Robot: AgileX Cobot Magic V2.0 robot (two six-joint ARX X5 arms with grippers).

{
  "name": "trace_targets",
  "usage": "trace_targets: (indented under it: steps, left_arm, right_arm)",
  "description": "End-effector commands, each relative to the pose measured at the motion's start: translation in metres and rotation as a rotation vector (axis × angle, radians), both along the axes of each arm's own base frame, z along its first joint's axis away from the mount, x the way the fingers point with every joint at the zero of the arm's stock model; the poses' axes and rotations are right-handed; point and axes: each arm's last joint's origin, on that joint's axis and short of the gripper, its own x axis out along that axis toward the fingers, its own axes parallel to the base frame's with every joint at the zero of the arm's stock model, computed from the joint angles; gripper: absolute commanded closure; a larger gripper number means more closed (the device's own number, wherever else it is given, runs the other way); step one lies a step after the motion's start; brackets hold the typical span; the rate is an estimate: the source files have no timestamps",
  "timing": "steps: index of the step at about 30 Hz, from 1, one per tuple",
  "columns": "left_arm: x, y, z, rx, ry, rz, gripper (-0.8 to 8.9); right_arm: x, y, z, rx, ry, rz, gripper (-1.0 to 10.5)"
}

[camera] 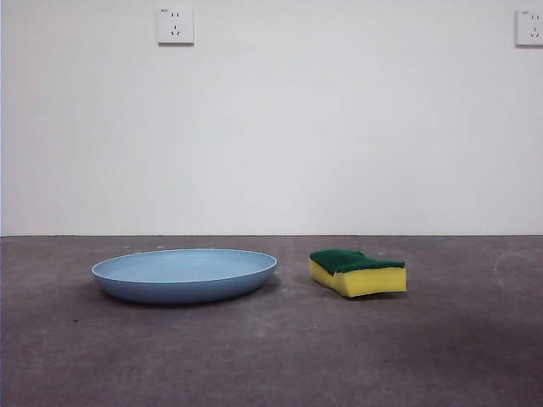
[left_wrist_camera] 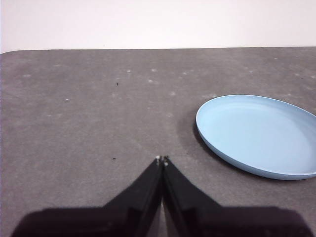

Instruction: Pick up the plate,pick up the cloth,clean the plate with the cloth

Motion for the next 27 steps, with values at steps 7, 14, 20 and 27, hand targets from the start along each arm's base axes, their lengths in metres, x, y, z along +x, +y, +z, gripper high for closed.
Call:
trace_targets:
  steps: [7, 14, 20, 27]
  left_arm:
    - [-0.003, 0.001, 0.026, -0.054, -0.014, 0.016, 8.2]
    - [0.007, 0.0, 0.069, -0.096, 0.022, 0.015, 8.2]
    - [0.031, -0.005, 0.107, -0.107, 0.135, -0.076, 8.19]
    - [0.066, -0.013, 0.14, -0.146, 0.347, -0.246, 8.18]
  right_arm:
    - [-0.006, 0.0, 0.029, 0.089, 0.12, -0.006, 9.6]
    - [0.0, 0.003, 0.086, 0.118, 0.092, 0.083, 9.6]
    - [0.016, 0.006, 0.134, 0.088, 0.11, 0.153, 9.6]
    - [0.05, 0.012, 0.172, -0.077, 0.319, 0.299, 9.5]
